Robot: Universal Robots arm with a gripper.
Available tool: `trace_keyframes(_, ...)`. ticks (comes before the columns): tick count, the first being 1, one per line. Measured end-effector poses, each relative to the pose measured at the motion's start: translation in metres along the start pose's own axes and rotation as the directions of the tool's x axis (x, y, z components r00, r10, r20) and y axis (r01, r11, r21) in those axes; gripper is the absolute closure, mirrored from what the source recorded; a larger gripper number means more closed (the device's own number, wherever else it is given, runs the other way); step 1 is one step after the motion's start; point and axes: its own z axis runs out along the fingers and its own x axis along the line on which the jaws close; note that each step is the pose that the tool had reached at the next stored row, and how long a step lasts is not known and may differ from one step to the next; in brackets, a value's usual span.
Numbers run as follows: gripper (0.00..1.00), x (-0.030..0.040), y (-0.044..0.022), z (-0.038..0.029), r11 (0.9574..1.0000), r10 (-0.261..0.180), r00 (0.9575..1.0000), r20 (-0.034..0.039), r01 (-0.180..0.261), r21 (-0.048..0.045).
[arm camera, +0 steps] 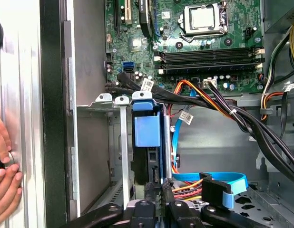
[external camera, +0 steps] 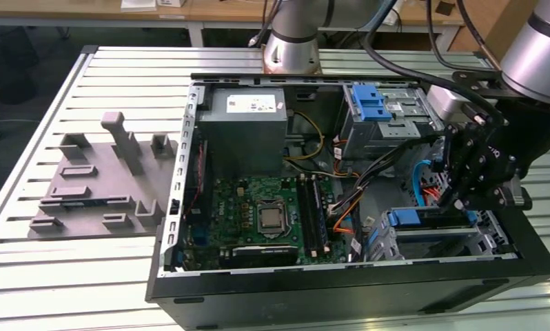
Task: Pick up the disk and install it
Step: 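Insert the first disk wire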
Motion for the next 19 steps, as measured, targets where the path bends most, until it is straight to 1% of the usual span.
trace_keyframes(1, 0.82, 0.0, 0.0, 0.0001, 1.0, 0.0, 1.0, 0.0, 0.0, 0.0002)
trace_keyframes(2, 0.76, 0.0, 0.0, 0.0, 1.0, 0.0, 1.0, -0.0001, 0.0, 0.0002)
trace_keyframes(3, 0.76, 0.0, 0.0, 0.0, 1.0, 0.0, 1.0, -0.0001, 0.0, 0.0002)
trace_keyframes(4, 0.7, 0.0001, 0.0, -0.0003, 1.0, 0.0, 1.0, -0.0003, 0.0, 0.0003)
trace_keyframes(7, 0.7, 0.0004, 0.0, -0.0031, 1.0, 0.0, 1.0, -0.0004, 0.0, 0.0003)
trace_keyframes(14, 0.7, 0.0017, 0.0002, -0.0147, 1.0, 0.0, 1.0, -0.0004, 0.0, 0.0003)
trace_keyframes(16, 0.7, 0.0019, 0.0003, -0.0161, 1.0, 0.0, 1.0, -0.0003, 0.0, 0.0003)
trace_keyframes(19, 0.71, 0.0018, 0.0003, -0.0161, 1.0, 0.0, 1.0, -0.0001, 0.0, 0.0002)
